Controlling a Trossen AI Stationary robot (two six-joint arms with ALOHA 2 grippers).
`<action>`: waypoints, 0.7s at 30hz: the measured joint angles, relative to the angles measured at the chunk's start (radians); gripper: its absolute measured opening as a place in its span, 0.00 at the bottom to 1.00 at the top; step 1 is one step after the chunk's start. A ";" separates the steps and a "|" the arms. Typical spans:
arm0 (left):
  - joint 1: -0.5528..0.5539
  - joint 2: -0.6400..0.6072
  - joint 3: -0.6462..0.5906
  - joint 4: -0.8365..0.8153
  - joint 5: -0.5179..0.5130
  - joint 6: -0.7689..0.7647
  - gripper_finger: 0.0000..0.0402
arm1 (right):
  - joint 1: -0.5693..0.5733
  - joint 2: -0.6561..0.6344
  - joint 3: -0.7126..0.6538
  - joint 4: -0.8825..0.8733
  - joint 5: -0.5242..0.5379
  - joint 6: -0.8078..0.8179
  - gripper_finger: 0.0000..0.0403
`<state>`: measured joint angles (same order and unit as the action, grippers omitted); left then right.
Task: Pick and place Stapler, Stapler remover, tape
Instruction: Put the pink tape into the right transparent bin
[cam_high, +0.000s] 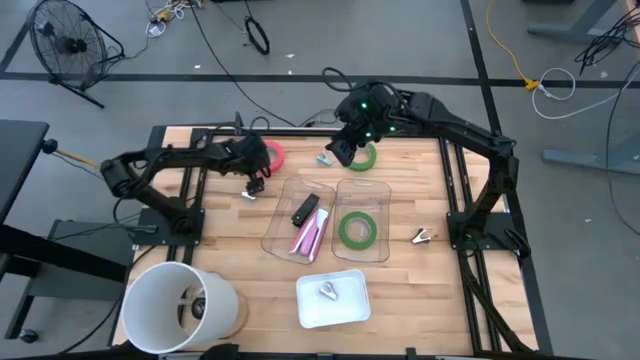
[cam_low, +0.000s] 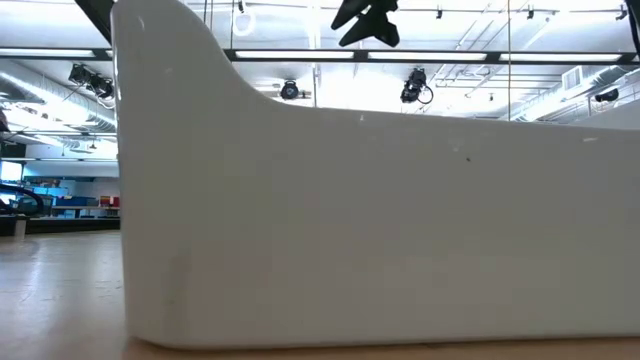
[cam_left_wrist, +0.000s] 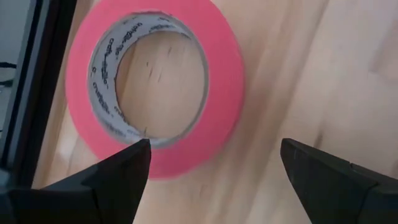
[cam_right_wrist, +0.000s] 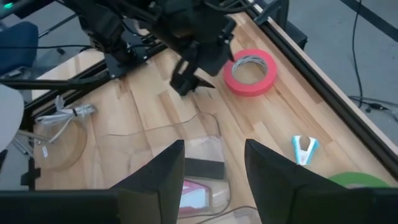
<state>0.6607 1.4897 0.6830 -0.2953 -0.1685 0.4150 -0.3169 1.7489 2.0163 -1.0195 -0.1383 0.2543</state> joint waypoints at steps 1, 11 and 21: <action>0.000 0.016 0.000 0.018 -0.002 0.001 0.90 | 0.003 0.000 0.000 0.001 0.000 0.001 0.41; 0.005 0.121 0.006 0.096 0.037 0.014 0.87 | 0.031 0.000 0.000 0.003 0.000 0.018 0.41; -0.001 0.126 0.002 0.077 0.081 -0.064 0.28 | 0.044 0.000 0.000 0.014 0.000 0.018 0.41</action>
<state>0.6594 1.6157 0.6853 -0.2184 -0.0872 0.3514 -0.2733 1.7493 2.0163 -1.0057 -0.1383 0.2722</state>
